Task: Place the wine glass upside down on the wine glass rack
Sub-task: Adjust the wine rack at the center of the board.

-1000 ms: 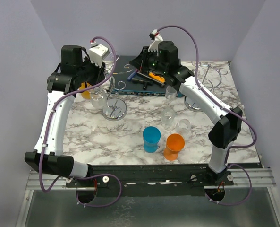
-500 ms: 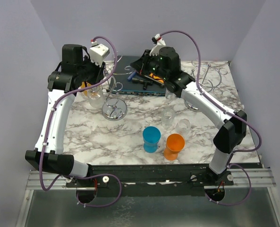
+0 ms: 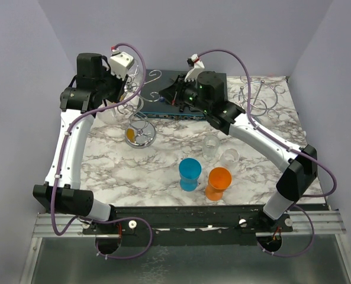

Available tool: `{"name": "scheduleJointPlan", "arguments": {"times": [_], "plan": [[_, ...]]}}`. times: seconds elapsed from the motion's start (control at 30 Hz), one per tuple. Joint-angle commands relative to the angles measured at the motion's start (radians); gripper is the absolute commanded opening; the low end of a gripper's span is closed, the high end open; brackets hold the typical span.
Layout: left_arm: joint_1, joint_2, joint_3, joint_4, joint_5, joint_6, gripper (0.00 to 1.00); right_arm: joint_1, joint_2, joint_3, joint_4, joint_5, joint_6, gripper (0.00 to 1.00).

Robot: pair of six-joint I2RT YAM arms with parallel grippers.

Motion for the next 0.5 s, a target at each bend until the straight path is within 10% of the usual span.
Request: {"name": "scheduleJointPlan", "arguments": {"times": [0.0, 0.3, 0.47], "plan": [[-0.011, 0.017, 0.005, 0.026, 0.019, -0.002, 0.24, 0.022, -0.015, -0.030, -0.033, -0.046, 0.006, 0.00], [-0.012, -0.046, -0.020, 0.026, 0.009, -0.010, 0.37, 0.022, 0.015, 0.068, -0.089, -0.017, -0.039, 0.01], [-0.011, -0.084, -0.030, 0.026, 0.002, 0.002, 0.48, 0.021, 0.009, 0.108, -0.120, 0.017, -0.067, 0.19]]}}
